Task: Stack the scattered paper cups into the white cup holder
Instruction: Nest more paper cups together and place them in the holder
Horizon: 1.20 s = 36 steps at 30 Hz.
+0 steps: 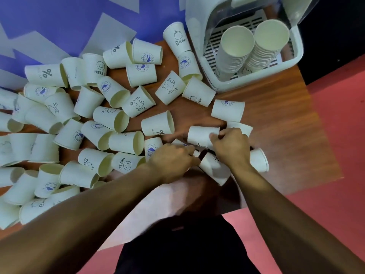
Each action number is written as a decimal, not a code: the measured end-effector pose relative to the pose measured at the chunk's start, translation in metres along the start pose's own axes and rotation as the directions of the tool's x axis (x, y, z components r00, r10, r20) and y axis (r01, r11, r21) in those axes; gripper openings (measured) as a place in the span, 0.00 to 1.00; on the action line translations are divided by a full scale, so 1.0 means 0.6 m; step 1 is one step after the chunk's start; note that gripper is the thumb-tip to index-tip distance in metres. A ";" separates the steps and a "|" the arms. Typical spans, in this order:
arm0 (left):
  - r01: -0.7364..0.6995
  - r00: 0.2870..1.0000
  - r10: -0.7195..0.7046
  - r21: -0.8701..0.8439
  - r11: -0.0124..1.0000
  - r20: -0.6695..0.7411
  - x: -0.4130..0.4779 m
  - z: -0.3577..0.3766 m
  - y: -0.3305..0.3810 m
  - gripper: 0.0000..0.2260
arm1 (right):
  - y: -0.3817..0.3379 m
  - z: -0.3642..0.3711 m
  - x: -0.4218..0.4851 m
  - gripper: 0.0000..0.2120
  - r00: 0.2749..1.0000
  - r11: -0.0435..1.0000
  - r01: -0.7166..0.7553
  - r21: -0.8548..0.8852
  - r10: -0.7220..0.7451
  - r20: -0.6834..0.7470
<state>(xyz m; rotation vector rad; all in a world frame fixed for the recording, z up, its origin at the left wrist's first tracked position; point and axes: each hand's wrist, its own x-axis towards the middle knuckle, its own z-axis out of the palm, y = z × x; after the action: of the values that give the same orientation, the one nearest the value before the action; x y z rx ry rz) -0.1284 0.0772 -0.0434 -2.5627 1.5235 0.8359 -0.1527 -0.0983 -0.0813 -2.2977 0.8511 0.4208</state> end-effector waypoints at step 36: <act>0.233 0.523 -0.188 -0.072 0.970 -0.831 0.174 -0.301 -0.084 0.08 | -0.112 -0.351 0.120 0.11 0.636 0.720 0.441 -0.535 -0.672 -0.379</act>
<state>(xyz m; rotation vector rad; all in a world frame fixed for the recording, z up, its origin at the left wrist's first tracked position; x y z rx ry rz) 0.0287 -0.0353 0.0504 -3.1878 1.2159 -0.5987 -0.0392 -0.2331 0.0707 -2.9699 0.2108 -0.4406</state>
